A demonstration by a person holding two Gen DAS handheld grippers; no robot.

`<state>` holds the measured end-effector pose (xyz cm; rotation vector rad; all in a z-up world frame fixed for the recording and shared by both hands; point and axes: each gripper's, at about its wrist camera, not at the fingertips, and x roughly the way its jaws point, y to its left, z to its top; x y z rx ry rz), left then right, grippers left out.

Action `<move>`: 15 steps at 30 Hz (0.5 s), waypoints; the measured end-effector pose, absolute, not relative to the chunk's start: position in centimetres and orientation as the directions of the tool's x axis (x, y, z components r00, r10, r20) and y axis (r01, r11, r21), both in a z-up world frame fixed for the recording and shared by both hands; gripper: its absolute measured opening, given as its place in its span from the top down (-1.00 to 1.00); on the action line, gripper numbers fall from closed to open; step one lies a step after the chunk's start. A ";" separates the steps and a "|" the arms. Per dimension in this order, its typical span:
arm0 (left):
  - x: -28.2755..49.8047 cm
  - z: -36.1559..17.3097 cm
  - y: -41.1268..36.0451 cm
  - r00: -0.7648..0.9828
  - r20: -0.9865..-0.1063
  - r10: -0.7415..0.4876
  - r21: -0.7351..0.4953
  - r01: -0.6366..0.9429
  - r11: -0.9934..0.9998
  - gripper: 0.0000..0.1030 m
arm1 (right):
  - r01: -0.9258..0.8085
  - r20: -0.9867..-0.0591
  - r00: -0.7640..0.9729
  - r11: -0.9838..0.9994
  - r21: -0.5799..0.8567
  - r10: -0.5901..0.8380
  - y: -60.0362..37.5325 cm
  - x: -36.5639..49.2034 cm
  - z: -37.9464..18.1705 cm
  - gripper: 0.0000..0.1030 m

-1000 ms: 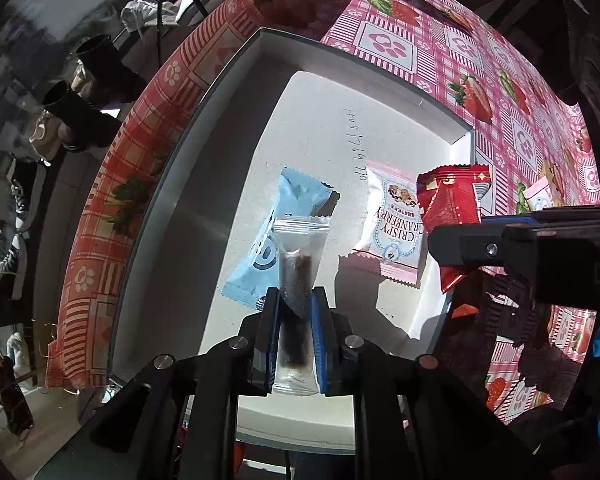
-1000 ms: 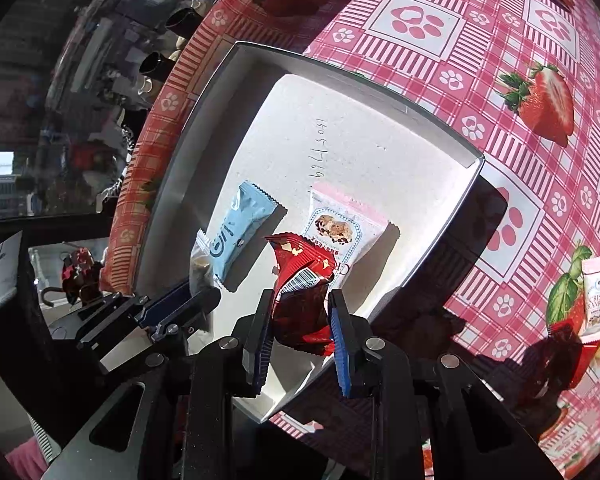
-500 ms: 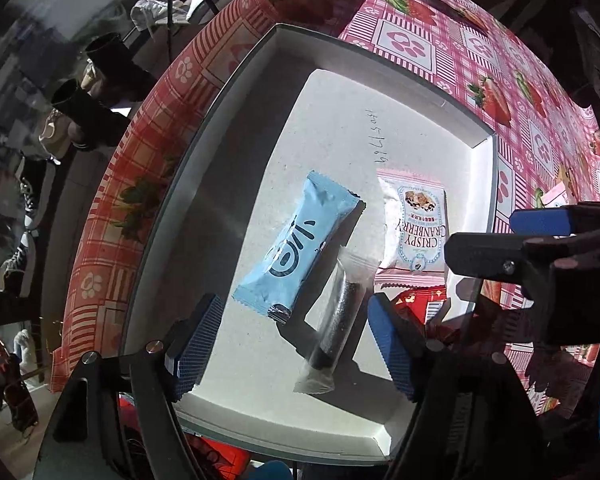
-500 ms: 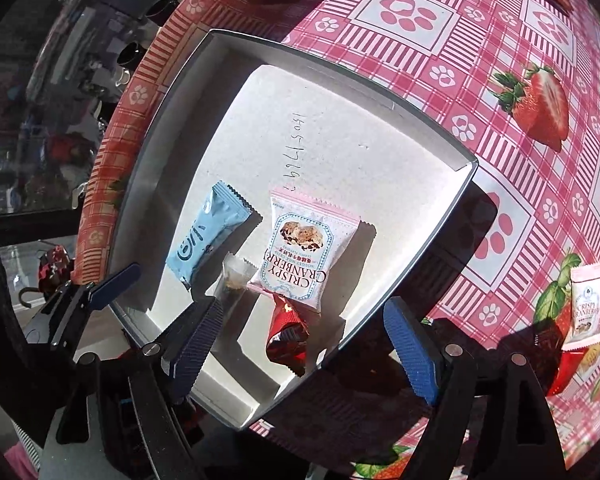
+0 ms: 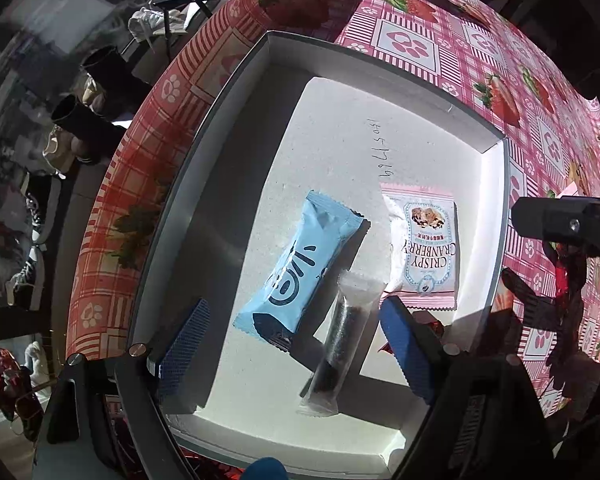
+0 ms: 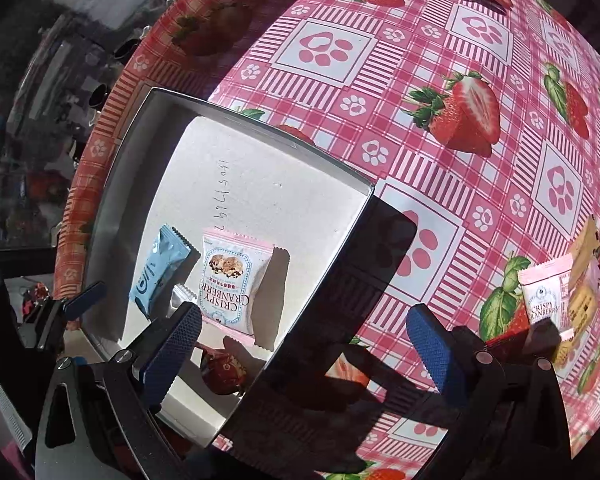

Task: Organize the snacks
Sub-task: 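Place the clear bar and red wrapper into the white box, opening both tools, then move both tools out of the box back over the snack pile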

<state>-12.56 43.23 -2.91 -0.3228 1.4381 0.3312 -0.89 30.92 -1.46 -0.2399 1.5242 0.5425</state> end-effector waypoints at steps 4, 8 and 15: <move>-11.9 -2.5 43.2 0.101 -0.994 0.036 -0.008 -0.405 0.914 -0.74 | -0.433 -0.984 -0.025 0.885 0.171 0.178 29.4 0.9 -1.1 -1.00; -11.5 -1.8 42.8 0.102 -0.993 0.052 0.007 -0.399 0.917 -0.74 | -0.390 -0.985 -0.005 0.907 0.161 0.172 27.5 2.8 -0.7 -1.00; -11.1 -1.3 41.3 0.095 -0.994 0.055 0.016 -0.368 0.930 -0.74 | -0.316 -0.987 0.041 0.939 0.136 0.157 23.8 5.1 0.4 -1.00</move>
